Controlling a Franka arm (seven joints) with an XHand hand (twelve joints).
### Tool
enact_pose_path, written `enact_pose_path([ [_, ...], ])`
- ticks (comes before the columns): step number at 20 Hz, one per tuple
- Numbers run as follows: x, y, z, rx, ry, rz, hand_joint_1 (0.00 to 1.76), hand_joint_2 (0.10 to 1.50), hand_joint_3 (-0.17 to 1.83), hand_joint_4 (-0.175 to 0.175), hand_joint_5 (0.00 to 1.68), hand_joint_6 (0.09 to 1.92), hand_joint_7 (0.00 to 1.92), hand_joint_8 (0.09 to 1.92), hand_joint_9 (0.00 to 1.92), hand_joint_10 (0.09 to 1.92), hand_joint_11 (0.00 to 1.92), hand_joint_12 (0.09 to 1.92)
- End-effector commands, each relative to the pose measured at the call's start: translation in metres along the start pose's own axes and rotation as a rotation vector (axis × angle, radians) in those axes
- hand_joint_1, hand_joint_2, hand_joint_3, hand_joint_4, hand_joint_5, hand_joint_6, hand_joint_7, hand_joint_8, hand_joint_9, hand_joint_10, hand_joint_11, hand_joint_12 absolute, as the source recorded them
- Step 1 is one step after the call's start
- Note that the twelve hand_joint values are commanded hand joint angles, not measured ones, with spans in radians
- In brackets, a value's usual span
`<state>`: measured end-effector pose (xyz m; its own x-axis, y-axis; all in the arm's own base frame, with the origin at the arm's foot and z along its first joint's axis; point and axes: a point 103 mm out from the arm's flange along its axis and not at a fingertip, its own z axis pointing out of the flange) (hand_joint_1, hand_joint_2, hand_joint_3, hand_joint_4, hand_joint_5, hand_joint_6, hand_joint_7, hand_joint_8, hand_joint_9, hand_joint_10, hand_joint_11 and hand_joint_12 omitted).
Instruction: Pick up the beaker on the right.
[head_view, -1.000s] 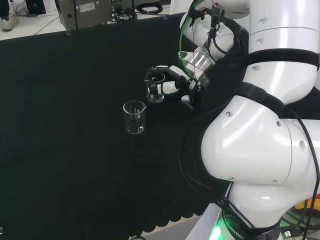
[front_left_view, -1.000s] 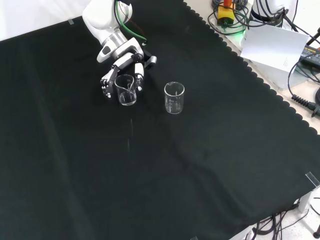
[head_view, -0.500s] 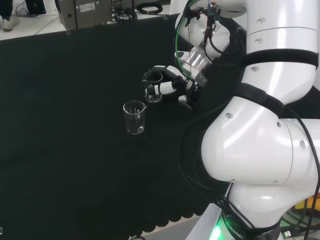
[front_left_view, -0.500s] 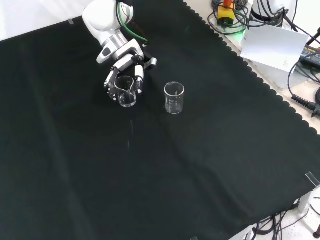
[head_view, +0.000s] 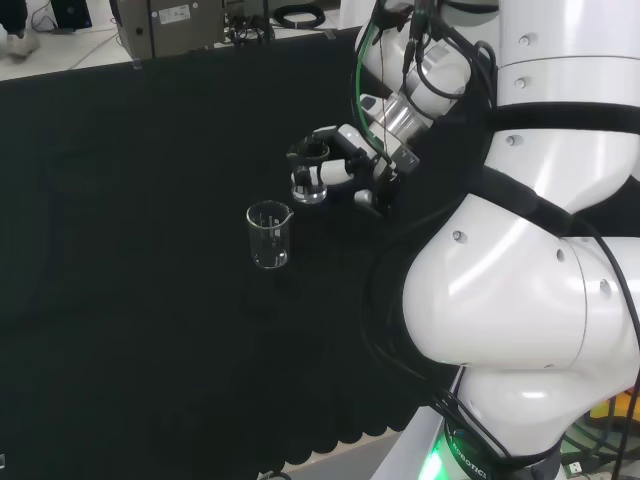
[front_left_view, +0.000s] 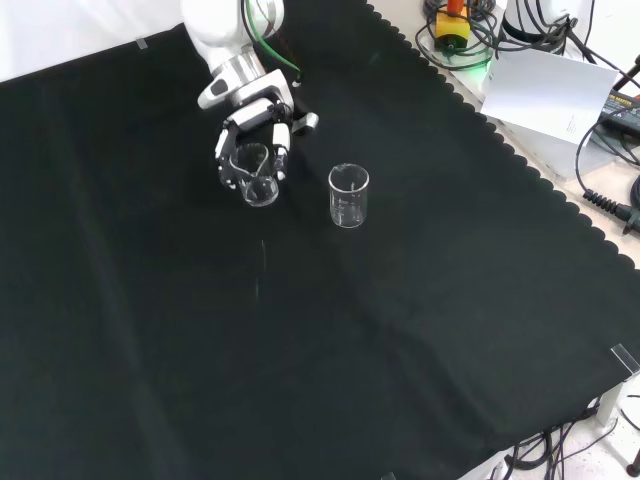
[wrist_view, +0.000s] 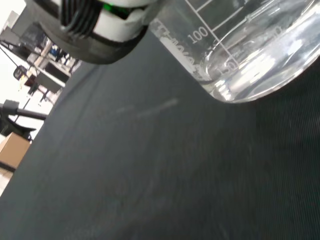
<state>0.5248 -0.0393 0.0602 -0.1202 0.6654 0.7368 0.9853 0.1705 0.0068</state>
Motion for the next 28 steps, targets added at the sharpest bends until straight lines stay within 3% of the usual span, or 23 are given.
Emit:
enact_pose_path([
  [1, 0.015, -0.003, -0.033, -0.085, -0.108, -0.051, 1.53, 1.01, -0.17, -0.175, 1.21, 0.62, 1.35, 0.58, 1.61, 0.09, 1.2, 0.51],
  [9, 0.036, -0.023, -0.055, 0.001, -0.223, -0.078, 1.54, 1.0, -0.17, -0.175, 1.22, 0.56, 1.34, 0.58, 1.64, 0.09, 1.18, 0.58],
  [15, 0.06, -0.058, -0.068, 0.019, -0.317, -0.033, 1.5, 1.0, -0.17, -0.175, 1.27, 0.45, 1.36, 0.52, 1.64, 0.09, 1.25, 0.6],
  [20, 0.077, -0.091, -0.075, 0.007, -0.316, 0.025, 1.44, 1.0, -0.17, -0.175, 1.33, 0.29, 1.41, 0.38, 1.63, 0.09, 1.34, 0.7],
  [28, 0.108, -0.119, -0.065, 0.061, -0.398, 0.009, 1.43, 1.0, -0.17, -0.175, 1.34, 0.26, 1.43, 0.36, 1.64, 0.09, 1.35, 0.71],
])
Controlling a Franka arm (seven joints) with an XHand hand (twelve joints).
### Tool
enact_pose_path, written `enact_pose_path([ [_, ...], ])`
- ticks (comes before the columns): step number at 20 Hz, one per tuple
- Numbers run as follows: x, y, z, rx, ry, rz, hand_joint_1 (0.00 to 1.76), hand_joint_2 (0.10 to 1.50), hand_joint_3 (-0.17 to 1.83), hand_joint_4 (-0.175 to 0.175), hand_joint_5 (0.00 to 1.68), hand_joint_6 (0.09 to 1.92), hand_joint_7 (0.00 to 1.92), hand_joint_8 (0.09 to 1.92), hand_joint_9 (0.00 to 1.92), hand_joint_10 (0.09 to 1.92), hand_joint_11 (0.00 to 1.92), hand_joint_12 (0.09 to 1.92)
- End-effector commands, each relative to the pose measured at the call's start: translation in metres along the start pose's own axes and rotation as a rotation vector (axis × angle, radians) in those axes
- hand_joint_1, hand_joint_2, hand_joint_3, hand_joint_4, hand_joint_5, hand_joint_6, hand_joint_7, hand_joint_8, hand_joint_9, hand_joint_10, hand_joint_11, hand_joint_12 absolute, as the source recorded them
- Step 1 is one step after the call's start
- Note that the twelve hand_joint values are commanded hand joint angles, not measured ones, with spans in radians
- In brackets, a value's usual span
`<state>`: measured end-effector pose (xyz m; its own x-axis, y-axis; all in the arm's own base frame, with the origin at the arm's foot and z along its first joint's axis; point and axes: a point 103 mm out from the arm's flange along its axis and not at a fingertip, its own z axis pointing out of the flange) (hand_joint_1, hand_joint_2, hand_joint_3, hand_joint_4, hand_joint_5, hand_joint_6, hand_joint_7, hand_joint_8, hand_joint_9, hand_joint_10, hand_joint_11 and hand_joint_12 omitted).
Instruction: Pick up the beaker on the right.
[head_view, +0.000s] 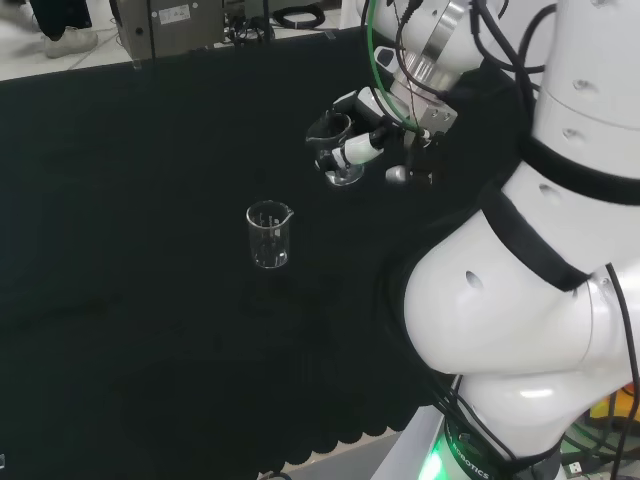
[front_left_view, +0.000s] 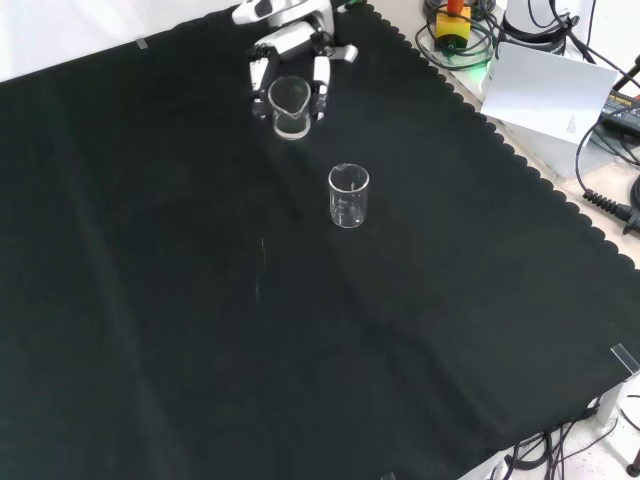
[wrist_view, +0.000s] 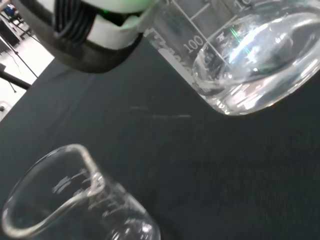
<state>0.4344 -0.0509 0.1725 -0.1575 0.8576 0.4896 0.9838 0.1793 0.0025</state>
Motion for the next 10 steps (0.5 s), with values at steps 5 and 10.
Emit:
enact_pose_path([
  [5, 0.042, -0.037, 0.011, 0.091, -0.143, -0.005, 1.43, 1.0, -0.17, -0.175, 1.35, 0.26, 1.43, 0.35, 1.64, 0.09, 1.35, 0.72],
  [10, 0.056, -0.041, 0.018, 0.126, -0.212, -0.003, 1.43, 1.0, -0.17, -0.175, 1.35, 0.25, 1.43, 0.35, 1.64, 0.09, 1.35, 0.72],
])
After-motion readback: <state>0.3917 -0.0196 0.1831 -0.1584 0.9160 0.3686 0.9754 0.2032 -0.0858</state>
